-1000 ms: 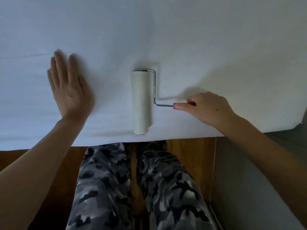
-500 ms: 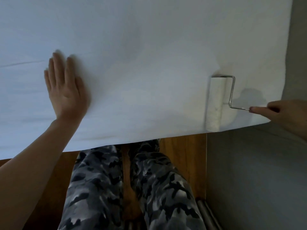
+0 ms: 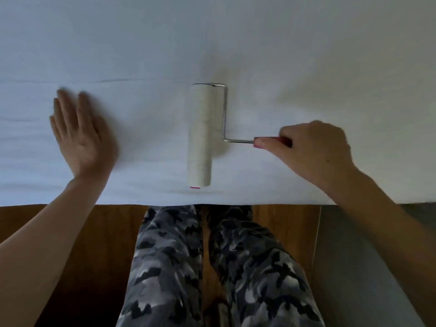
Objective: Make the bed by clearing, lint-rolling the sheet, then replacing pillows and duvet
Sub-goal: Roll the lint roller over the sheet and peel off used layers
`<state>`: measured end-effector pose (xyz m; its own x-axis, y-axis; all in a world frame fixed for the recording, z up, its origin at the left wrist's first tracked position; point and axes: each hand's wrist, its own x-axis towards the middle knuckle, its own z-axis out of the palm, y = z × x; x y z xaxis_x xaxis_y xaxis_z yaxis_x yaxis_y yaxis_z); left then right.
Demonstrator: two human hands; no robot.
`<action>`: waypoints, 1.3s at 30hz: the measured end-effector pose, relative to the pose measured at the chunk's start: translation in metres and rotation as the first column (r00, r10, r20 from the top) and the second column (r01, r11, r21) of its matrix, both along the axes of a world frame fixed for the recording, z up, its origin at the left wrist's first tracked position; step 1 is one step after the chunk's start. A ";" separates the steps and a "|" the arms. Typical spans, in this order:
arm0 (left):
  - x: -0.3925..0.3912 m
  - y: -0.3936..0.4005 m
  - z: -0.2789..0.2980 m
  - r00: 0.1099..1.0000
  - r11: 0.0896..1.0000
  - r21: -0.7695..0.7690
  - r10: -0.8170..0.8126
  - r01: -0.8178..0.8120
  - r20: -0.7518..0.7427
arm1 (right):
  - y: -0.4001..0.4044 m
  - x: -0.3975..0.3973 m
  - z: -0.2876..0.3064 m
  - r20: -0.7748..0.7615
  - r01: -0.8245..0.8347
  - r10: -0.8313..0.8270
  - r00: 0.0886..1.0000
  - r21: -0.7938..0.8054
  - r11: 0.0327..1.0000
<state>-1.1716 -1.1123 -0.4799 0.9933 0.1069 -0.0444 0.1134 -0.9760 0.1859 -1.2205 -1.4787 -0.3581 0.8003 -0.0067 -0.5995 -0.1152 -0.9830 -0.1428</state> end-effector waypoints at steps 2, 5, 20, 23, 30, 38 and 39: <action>-0.003 0.008 -0.001 1.000 1.000 0.000 0.012 -0.012 0.000 | 0.043 0.018 -0.009 0.011 -0.070 0.070 0.997 0.043 0.997; -0.007 0.011 -0.005 1.000 1.000 -0.023 0.002 -0.001 0.020 | 0.091 0.029 -0.020 0.066 -0.188 0.185 0.981 0.055 0.981; -0.003 0.014 -0.010 0.998 1.000 -0.026 0.009 -0.007 0.067 | -0.043 -0.028 -0.015 -0.066 0.044 -0.052 0.996 -0.125 0.991; -0.003 0.015 -0.007 0.999 1.000 -0.028 0.016 -0.015 0.048 | -0.095 -0.051 -0.002 -0.057 0.174 -0.189 0.980 -0.199 0.965; -0.020 -0.011 0.001 0.999 0.997 -0.078 0.007 -0.003 0.053 | -0.207 -0.124 0.010 -0.093 0.426 -0.466 0.880 -0.280 0.860; -0.049 -0.070 -0.009 0.983 0.978 -0.108 -0.170 0.176 0.064 | -0.056 -0.070 0.010 -0.029 -0.022 0.020 0.999 -0.079 0.997; -0.050 -0.072 -0.012 0.988 0.984 -0.095 -0.143 0.149 0.066 | -0.042 -0.066 0.001 -0.046 -0.055 0.052 0.998 -0.063 0.996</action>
